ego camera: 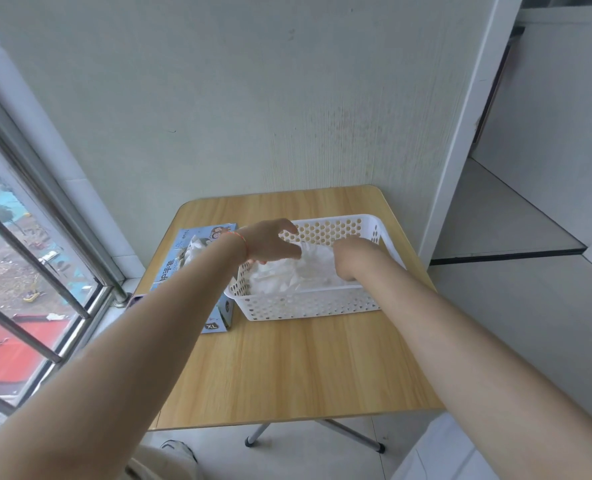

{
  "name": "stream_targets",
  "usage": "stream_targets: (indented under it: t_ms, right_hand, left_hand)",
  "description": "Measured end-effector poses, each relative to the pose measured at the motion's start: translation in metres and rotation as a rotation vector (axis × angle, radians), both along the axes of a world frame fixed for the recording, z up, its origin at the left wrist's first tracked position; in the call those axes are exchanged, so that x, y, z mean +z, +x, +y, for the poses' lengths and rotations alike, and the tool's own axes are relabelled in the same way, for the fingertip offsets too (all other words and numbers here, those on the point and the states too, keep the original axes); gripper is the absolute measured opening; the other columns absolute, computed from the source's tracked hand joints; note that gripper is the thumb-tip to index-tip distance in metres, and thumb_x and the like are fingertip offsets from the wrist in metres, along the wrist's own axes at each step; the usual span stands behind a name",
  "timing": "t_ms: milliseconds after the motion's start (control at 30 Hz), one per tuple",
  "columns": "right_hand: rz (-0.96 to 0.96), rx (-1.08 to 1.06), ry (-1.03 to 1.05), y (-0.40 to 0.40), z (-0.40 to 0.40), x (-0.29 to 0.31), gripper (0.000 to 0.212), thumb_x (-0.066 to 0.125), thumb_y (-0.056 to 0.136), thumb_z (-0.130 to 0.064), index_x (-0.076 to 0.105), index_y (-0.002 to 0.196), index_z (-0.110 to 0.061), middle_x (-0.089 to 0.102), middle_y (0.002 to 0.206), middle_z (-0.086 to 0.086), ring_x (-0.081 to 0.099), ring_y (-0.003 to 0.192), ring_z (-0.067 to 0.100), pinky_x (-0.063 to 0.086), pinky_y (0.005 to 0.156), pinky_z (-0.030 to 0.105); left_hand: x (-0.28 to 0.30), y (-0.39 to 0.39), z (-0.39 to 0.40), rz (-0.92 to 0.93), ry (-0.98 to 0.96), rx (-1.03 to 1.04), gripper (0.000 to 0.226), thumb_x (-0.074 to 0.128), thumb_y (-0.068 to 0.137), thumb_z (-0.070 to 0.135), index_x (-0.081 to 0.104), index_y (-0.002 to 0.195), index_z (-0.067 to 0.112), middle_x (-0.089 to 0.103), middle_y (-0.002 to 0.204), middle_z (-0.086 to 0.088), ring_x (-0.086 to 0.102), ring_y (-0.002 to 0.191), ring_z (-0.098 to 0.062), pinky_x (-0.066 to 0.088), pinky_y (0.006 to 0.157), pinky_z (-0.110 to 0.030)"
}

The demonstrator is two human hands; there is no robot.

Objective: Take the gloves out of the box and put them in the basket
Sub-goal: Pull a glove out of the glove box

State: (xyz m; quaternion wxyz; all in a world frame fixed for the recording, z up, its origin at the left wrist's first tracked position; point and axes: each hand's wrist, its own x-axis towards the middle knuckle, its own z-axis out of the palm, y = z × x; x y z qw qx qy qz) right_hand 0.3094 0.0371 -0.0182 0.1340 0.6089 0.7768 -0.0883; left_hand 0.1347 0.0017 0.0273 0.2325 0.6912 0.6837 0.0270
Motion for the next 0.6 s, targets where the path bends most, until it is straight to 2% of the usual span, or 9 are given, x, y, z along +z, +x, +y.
stream_targets:
  t_ms: [67,133,233,333,400,433,500,533,600]
  right_hand:
    - [-0.013,0.02,0.001,-0.001,0.0,0.002,0.059,0.05,0.084,0.004,0.042,0.141,-0.012,0.044,0.134,0.012,0.056,0.108,0.029,0.049,0.075,0.035]
    - [-0.022,0.043,0.002,0.0,-0.002,0.003,0.075,0.054,0.083,0.003,0.026,0.15,-0.015,0.031,0.146,0.014,0.048,0.122,0.033,0.048,0.08,0.037]
    - [-0.043,0.046,-0.052,0.002,-0.004,0.002,0.084,0.056,0.083,0.001,0.014,0.154,-0.018,0.022,0.151,0.015,0.041,0.13,0.035,0.049,0.091,0.04]
    - [-0.057,0.036,-0.124,0.002,-0.004,0.002,0.084,0.053,0.085,0.003,0.011,0.154,-0.019,0.018,0.155,0.014,0.039,0.132,0.035,0.049,0.094,0.042]
    - [-0.092,0.049,-0.118,0.0,-0.004,0.006,0.081,0.055,0.085,0.002,0.018,0.154,-0.018,0.025,0.151,0.013,0.046,0.126,0.033,0.051,0.086,0.038]
    - [-0.113,0.061,-0.099,-0.002,-0.004,0.01,0.078,0.057,0.085,0.0,0.023,0.152,-0.017,0.029,0.149,0.013,0.05,0.121,0.031,0.051,0.08,0.035]
    - [-0.112,0.088,-0.03,-0.009,-0.005,0.023,0.063,0.058,0.085,-0.002,0.038,0.144,-0.013,0.039,0.141,0.013,0.056,0.108,0.028,0.048,0.071,0.033]
    - [-0.08,0.11,0.017,-0.017,-0.006,0.03,0.05,0.055,0.085,-0.001,0.047,0.133,-0.011,0.044,0.134,0.014,0.057,0.098,0.026,0.045,0.066,0.032]
    - [0.032,0.155,0.139,-0.035,-0.01,0.042,0.022,0.05,0.085,0.002,0.058,0.102,-0.009,0.053,0.111,0.01,0.052,0.075,0.021,0.04,0.056,0.029]
  left_hand:
    - [-0.015,0.008,-0.003,0.106,0.002,-0.018,0.087,0.068,0.078,0.064,0.029,0.15,0.034,0.05,0.144,-0.002,0.055,0.122,-0.024,0.045,0.099,-0.034]
    - [-0.03,0.011,-0.005,0.186,-0.094,-0.014,0.104,0.069,0.07,0.071,0.018,0.153,0.034,0.042,0.15,-0.001,0.049,0.129,-0.028,0.044,0.105,-0.042]
    - [-0.042,0.01,-0.008,0.251,-0.195,-0.007,0.091,0.063,0.084,0.057,0.009,0.154,0.034,0.053,0.135,-0.012,0.061,0.113,-0.033,0.053,0.088,-0.039]
    - [-0.047,0.013,-0.009,0.286,-0.221,-0.021,0.082,0.055,0.094,0.042,0.001,0.155,0.031,0.054,0.124,-0.018,0.062,0.106,-0.036,0.052,0.087,-0.043]
    - [-0.042,0.01,-0.007,0.226,-0.263,-0.012,0.091,0.061,0.089,0.045,-0.001,0.155,0.034,0.06,0.105,-0.012,0.063,0.078,-0.024,0.056,0.071,-0.033]
    - [-0.036,0.007,-0.006,0.172,-0.275,-0.007,0.096,0.066,0.085,0.049,0.001,0.154,0.036,0.061,0.094,-0.008,0.061,0.068,-0.019,0.058,0.067,-0.03]
    - [-0.018,-0.001,-0.006,0.083,-0.218,-0.006,0.096,0.072,0.08,0.054,0.014,0.153,0.035,0.062,0.089,-0.003,0.067,0.068,-0.018,0.061,0.07,-0.034]
    - [-0.01,-0.009,-0.006,0.05,-0.132,0.005,0.086,0.072,0.081,0.053,0.027,0.15,0.03,0.062,0.089,-0.002,0.068,0.069,-0.017,0.061,0.069,-0.034]
    - [0.005,-0.026,-0.007,-0.017,0.121,0.07,0.049,0.067,0.087,0.045,0.053,0.131,0.027,0.064,0.085,0.002,0.066,0.064,-0.01,0.054,0.061,-0.026]
